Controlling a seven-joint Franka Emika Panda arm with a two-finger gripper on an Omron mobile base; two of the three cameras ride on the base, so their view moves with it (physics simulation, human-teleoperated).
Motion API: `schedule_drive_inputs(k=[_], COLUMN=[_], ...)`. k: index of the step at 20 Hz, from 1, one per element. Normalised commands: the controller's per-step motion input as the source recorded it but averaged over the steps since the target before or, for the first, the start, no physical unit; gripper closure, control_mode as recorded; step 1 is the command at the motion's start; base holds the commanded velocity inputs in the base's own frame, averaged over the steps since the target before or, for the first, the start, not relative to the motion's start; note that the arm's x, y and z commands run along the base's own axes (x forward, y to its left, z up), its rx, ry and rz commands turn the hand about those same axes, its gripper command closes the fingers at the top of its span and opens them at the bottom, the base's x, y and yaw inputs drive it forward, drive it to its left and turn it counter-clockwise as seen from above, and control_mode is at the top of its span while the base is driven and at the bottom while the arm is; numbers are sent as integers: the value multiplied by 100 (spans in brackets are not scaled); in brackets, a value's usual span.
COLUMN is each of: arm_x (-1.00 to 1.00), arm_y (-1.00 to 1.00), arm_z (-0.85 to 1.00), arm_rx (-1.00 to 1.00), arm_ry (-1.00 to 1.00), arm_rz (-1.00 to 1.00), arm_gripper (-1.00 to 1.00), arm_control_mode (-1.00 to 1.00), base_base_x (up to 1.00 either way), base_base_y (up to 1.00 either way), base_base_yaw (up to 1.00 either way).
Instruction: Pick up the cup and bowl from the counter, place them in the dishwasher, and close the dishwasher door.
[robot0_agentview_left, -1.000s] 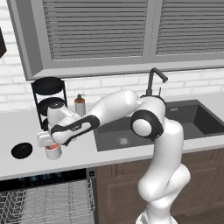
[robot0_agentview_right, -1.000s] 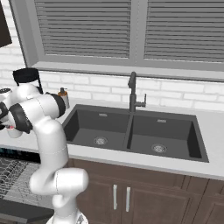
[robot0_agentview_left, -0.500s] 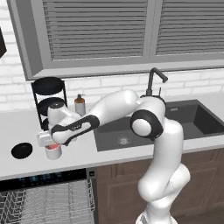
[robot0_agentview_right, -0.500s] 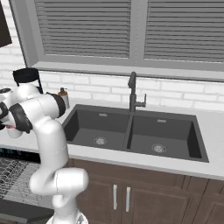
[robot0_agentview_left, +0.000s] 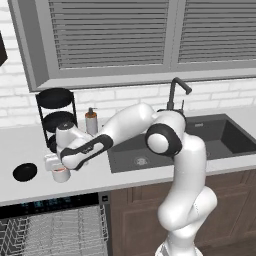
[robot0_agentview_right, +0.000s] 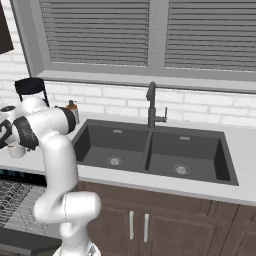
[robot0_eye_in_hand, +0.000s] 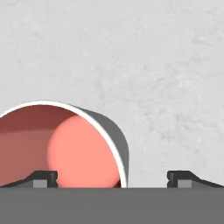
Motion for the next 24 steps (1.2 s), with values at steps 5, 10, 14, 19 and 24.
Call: schedule_drive_inputs(k=[5, 10, 14, 19, 24], arm_x=[-12, -16, -29, -65, -92], arm_y=[0, 0, 0, -3, 0], arm_z=[0, 0, 0, 0, 0], arm_rx=[0, 0, 0, 0, 0], arm_ry=[0, 0, 0, -2, -3], arm_rz=[0, 1, 0, 0, 1], arm_gripper=[-100, 100, 100, 100, 100], arm_control_mode=[-100, -100, -100, -100, -100], base_base_x=[0, 0, 0, 0, 0], base_base_y=[0, 0, 0, 0, 0], base_base_yaw=[0, 0, 0, 0, 0])
